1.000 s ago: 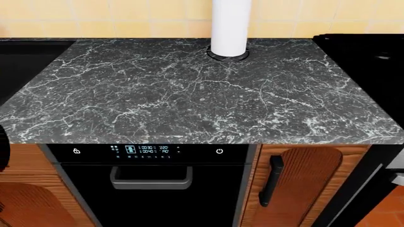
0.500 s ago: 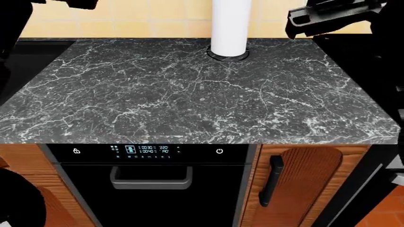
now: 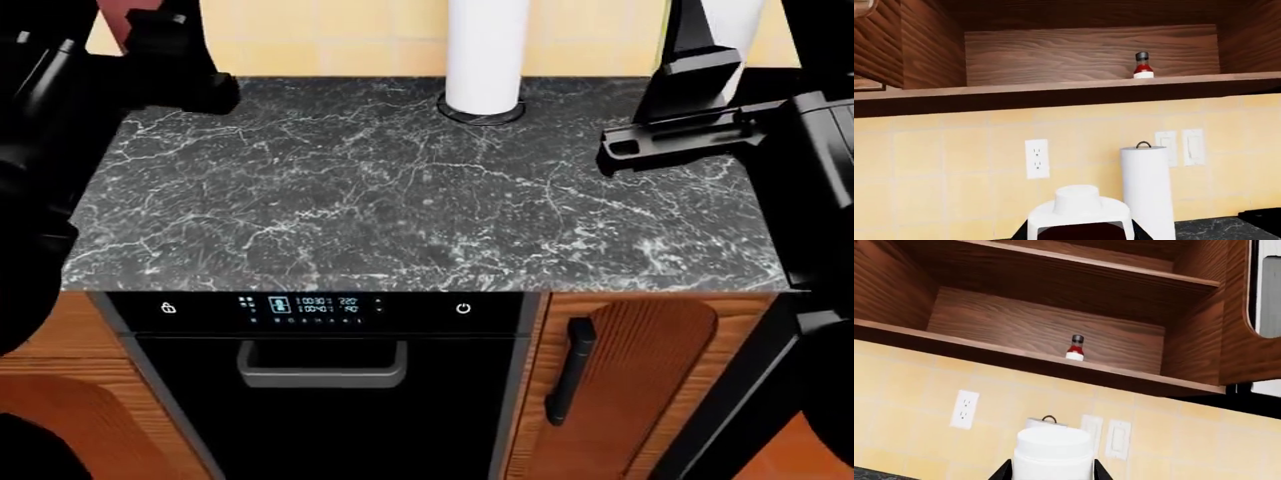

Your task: Pick and place the shaker into the drawer. Then close the cabinet.

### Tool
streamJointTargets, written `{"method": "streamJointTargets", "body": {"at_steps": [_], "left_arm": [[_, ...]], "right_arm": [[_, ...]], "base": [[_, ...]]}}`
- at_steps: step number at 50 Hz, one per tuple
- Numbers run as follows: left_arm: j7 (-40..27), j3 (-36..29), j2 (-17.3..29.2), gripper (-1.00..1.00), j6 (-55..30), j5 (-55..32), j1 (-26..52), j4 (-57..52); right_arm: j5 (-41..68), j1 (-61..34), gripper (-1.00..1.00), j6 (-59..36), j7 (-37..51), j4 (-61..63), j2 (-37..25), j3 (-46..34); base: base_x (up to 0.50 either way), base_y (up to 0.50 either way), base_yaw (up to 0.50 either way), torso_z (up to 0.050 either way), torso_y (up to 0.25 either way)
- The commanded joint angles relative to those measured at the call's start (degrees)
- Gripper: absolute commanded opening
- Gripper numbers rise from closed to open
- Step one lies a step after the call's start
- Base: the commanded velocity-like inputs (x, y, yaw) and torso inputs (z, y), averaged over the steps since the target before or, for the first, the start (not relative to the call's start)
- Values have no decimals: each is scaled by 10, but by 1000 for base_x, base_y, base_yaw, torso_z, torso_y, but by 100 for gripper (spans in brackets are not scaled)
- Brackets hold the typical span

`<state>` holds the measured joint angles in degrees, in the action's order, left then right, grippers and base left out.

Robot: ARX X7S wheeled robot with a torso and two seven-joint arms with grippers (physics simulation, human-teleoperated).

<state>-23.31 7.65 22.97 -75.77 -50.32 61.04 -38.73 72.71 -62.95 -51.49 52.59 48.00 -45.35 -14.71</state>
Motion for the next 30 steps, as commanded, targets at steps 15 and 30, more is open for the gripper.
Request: {"method": "streamJointTargets", "body": {"at_steps": [15, 30], "left_arm": [[3, 0, 9, -100, 36, 2, -51, -4], [2, 3, 12, -100, 52, 4, -77, -5]], "right_arm": [[-35, 53, -100, 32, -8, 6, -4, 16], [-47, 84, -100, 45, -15, 3, -2, 12]], "base": [[-326, 0, 0, 0, 0], [-242, -240, 0, 1, 0]]}}
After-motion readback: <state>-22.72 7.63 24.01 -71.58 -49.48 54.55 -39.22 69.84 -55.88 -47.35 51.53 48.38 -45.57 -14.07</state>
